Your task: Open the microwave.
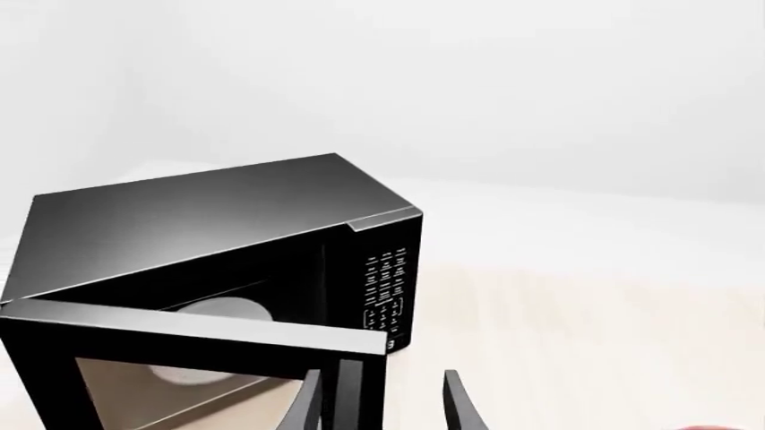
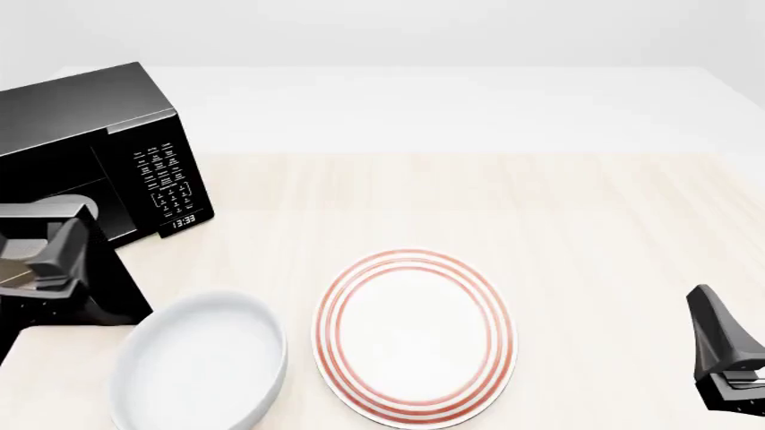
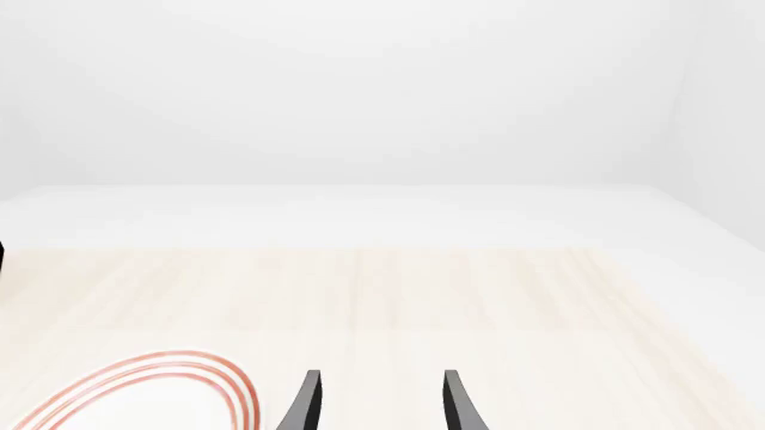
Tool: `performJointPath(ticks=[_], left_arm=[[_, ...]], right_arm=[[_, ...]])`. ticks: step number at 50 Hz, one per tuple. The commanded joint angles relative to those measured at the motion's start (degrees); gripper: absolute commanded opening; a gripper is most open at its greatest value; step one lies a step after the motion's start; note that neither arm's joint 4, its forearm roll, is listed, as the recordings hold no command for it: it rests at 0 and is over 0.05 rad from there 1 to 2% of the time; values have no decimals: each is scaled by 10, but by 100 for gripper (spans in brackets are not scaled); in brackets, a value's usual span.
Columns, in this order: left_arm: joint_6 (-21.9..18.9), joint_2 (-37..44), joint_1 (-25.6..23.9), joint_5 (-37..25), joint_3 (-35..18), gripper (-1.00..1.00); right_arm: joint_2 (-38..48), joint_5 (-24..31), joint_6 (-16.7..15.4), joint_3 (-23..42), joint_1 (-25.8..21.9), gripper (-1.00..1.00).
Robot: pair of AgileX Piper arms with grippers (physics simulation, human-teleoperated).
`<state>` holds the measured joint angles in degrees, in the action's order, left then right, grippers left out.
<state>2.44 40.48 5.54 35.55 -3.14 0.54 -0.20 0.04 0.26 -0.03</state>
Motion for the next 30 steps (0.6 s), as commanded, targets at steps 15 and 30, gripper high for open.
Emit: performJointPath(ticks=[15, 30], left_arm=[[-18, -179, -2, -180, -25, 100], [-34, -255, -7, -282, -67, 100]], right_arm=[[0, 0, 0, 0, 0, 100], [0, 0, 0, 0, 0, 100]])
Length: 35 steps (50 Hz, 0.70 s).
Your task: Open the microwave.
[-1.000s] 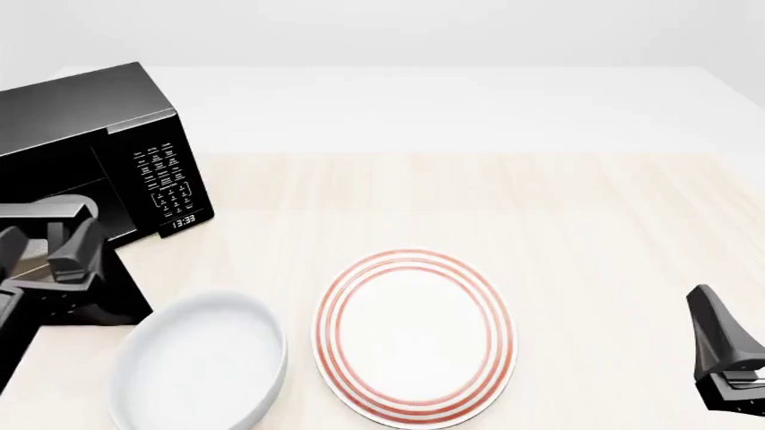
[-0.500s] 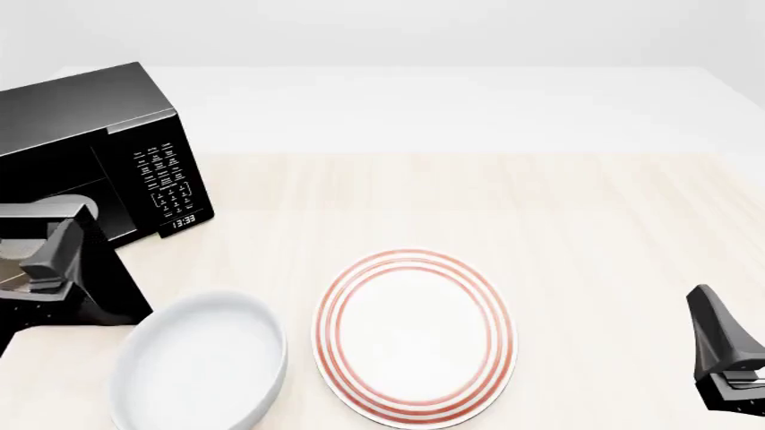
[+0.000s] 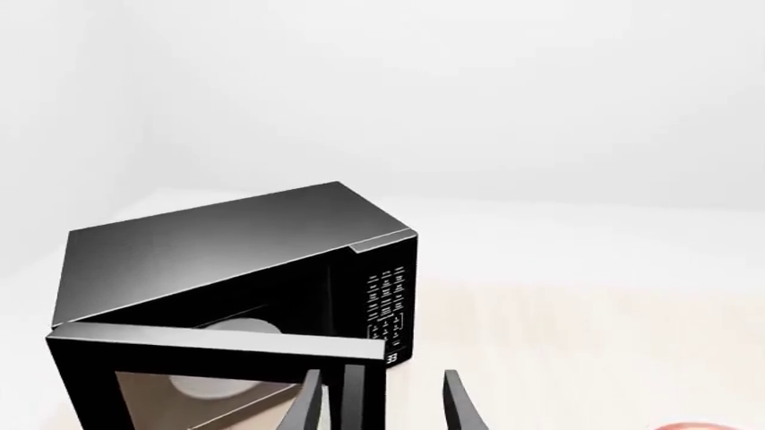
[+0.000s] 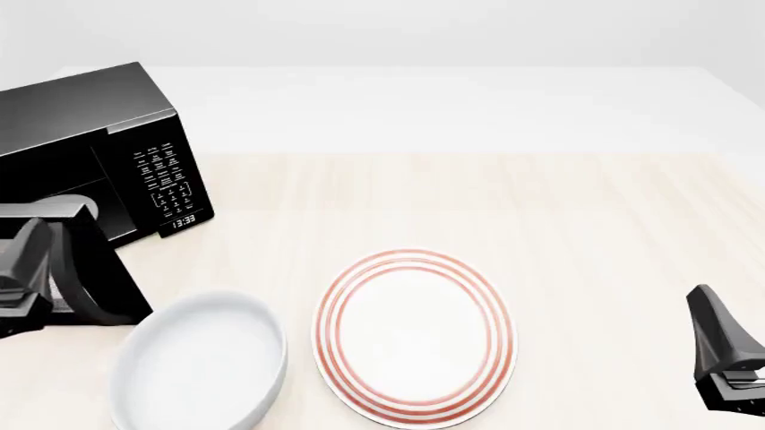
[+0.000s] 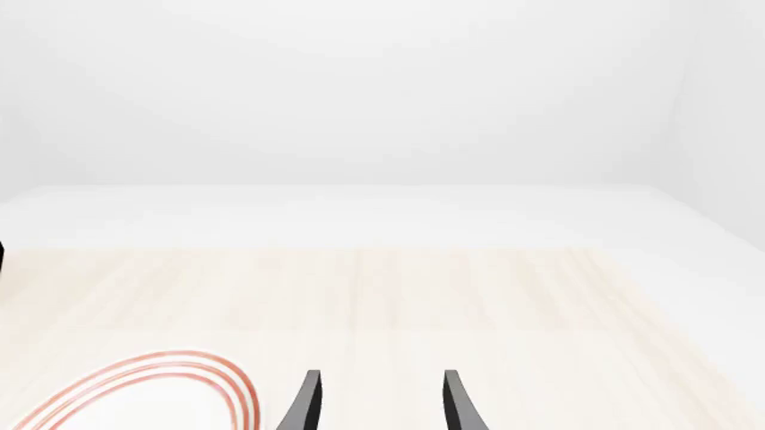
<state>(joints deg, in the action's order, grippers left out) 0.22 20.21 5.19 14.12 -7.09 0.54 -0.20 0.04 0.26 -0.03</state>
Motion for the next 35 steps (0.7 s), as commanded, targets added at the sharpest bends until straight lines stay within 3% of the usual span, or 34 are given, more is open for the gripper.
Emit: performJointPath(ticks=[1, 7, 10, 12, 13, 14, 15, 21, 22, 24, 25, 26, 28, 30, 35], left_arm=[[-13, -54, -4, -72, -31, 100], [-18, -72, -5, -106, -56, 100], [-24, -87, -6, -87, -26, 100], [-27, -86, -6, -117, -60, 100], [-29, -93, -5, -107, -43, 100], [-30, -86, -4, -136, -80, 100], [-34, -95, -7, -113, -48, 100], [-42, -89, -11, -122, -61, 100], [-45, -73, -10, -168, -122, 100], [-48, -73, -11, -180, -135, 100], [-50, -69, -11, -181, -140, 100], [-51, -78, -10, -162, -112, 100], [-51, -66, -10, -178, -138, 100], [-55, -74, -12, -156, -107, 100], [-56, -47, -17, -152, -127, 100]], right_arm=[[0, 0, 0, 0, 0, 100], [0, 0, 0, 0, 0, 100], [0, 0, 0, 0, 0, 100], [0, 0, 0, 0, 0, 100], [0, 0, 0, 0, 0, 100], [0, 0, 0, 0, 0, 100], [0, 0, 0, 0, 0, 100], [0, 0, 0, 0, 0, 100], [0, 0, 0, 0, 0, 100], [0, 0, 0, 0, 0, 100], [0, 0, 0, 0, 0, 100], [0, 0, 0, 0, 0, 100], [0, 0, 0, 0, 0, 100], [0, 0, 0, 0, 0, 100], [0, 0, 0, 0, 0, 100]])
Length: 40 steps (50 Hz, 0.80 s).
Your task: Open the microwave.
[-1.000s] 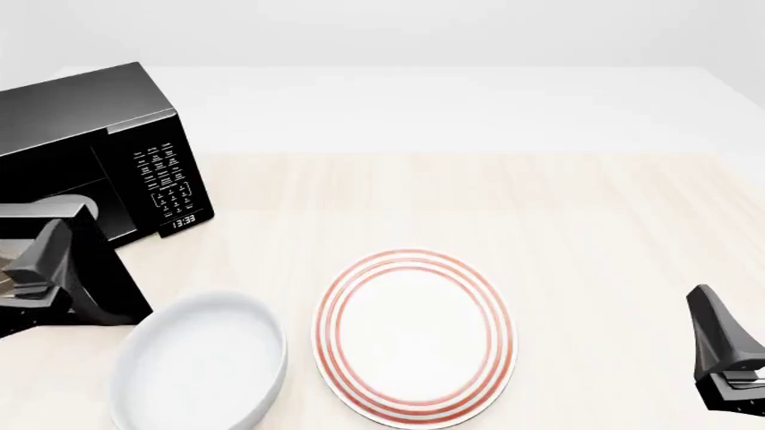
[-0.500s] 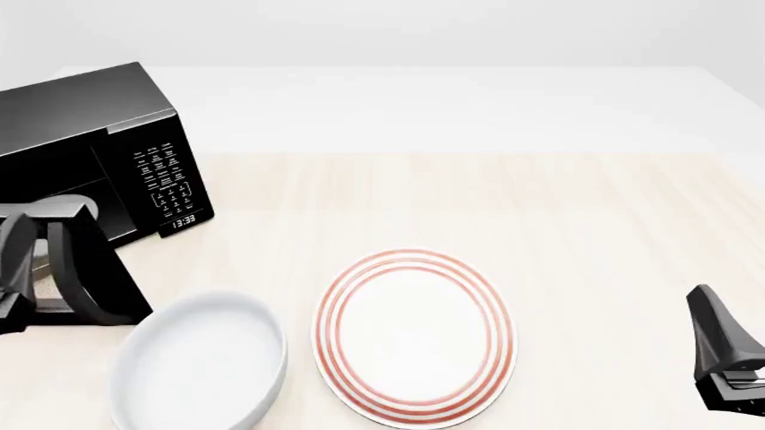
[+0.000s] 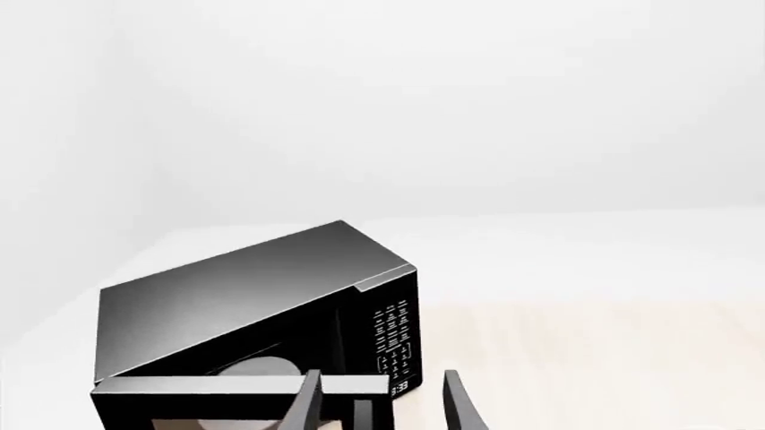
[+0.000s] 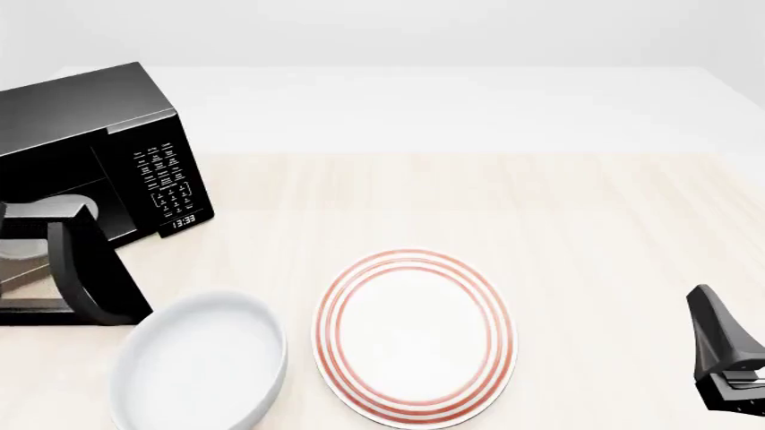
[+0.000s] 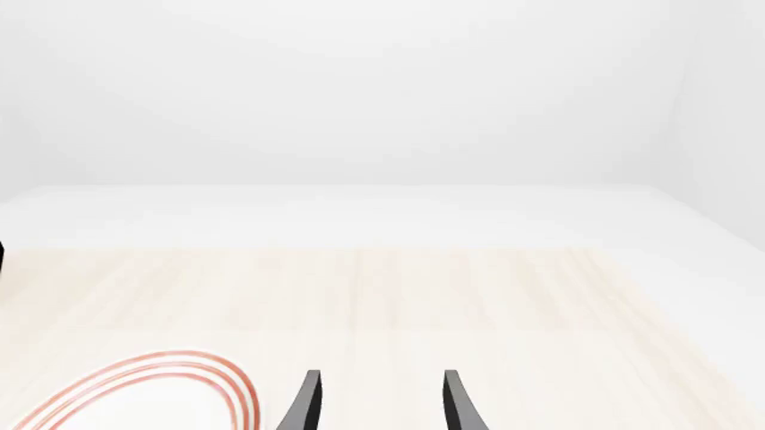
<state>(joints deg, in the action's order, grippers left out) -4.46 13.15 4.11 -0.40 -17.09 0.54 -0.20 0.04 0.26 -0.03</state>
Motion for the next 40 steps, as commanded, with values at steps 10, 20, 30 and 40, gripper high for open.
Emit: performJointPath(ticks=[10, 20, 30, 40], left_arm=[[-29, 100, -22, 24, -66, 100], [-31, 175, -35, 36, -114, 100], [-27, 213, -37, 5, -167, 100], [-23, 258, -51, -11, -204, 100]], right_arm=[[0, 0, 0, 0, 0, 100], [0, 0, 0, 0, 0, 100], [0, 0, 0, 0, 0, 100], [-3, 2, 0, 0, -1, 100]])
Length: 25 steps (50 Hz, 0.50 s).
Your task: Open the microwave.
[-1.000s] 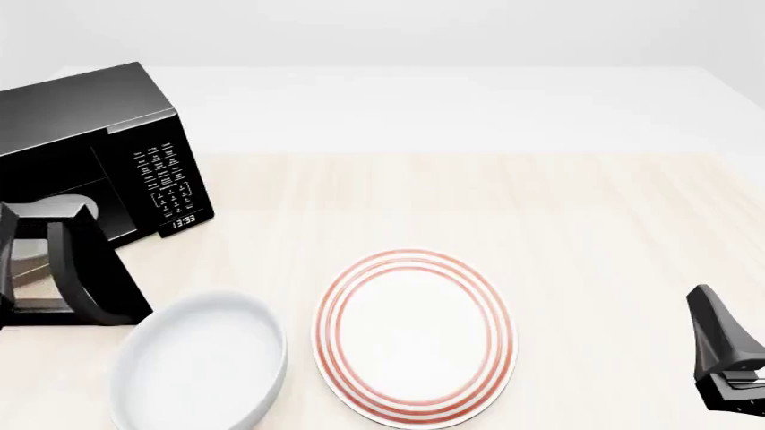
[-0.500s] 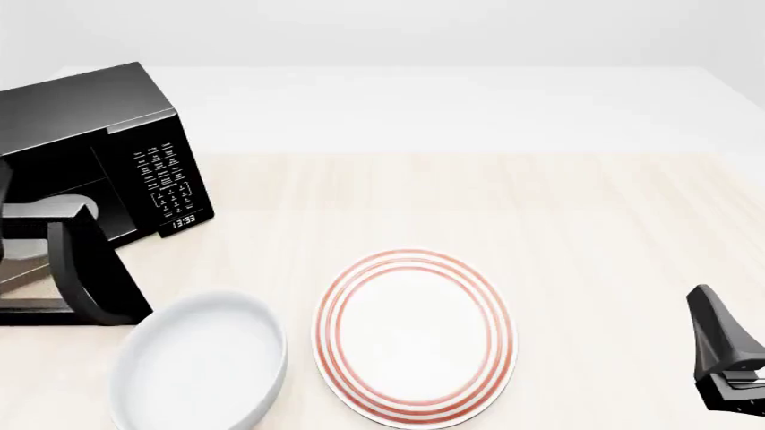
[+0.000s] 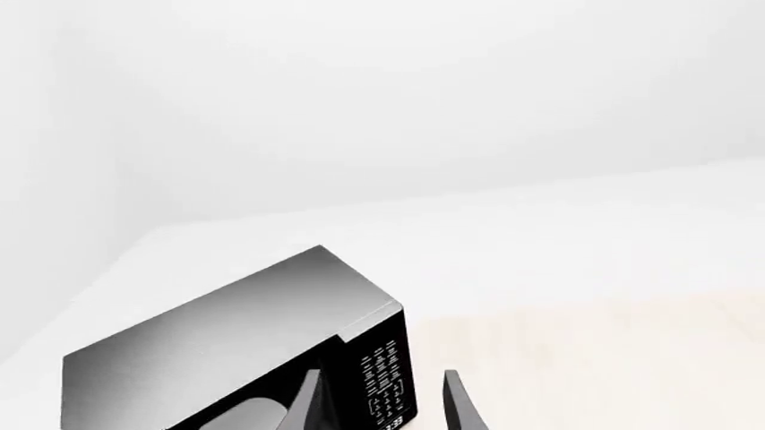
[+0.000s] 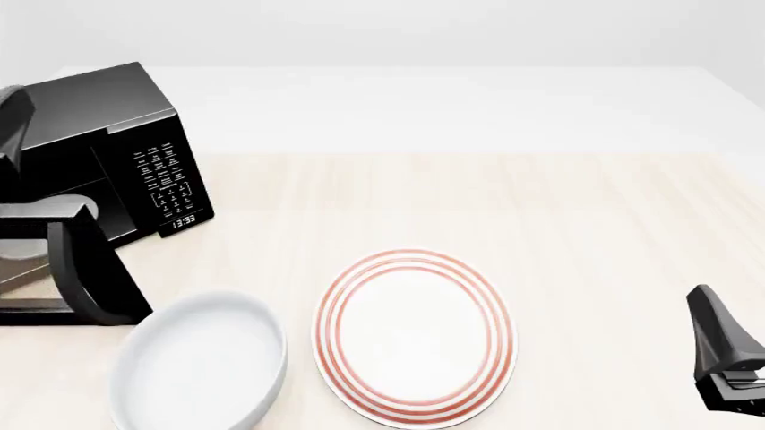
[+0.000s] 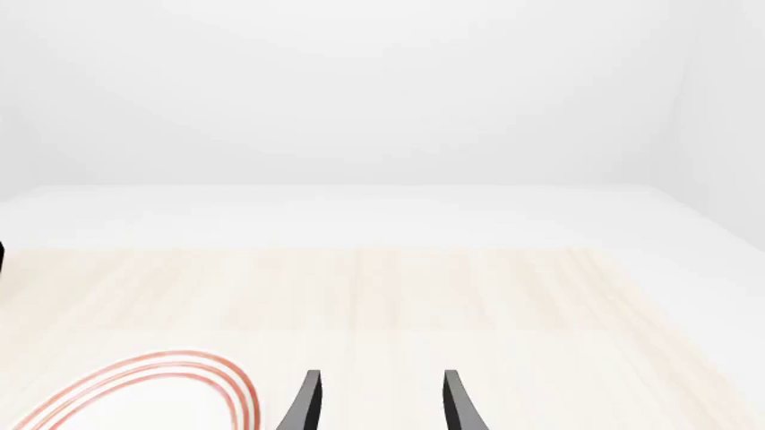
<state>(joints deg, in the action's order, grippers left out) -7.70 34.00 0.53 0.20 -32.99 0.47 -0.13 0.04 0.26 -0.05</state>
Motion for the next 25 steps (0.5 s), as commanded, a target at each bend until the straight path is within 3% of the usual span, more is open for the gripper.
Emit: performJointPath(ticks=[1, 18, 25], left_arm=[[10, 49, -11, -21, -52, 100], [-14, 126, -18, -78, -125, 100], [-14, 148, -14, -91, -132, 100]], right_arm=[[-2, 2, 0, 0, -1, 100], [0, 0, 0, 0, -1, 100], [-1, 0, 0, 0, -1, 100]])
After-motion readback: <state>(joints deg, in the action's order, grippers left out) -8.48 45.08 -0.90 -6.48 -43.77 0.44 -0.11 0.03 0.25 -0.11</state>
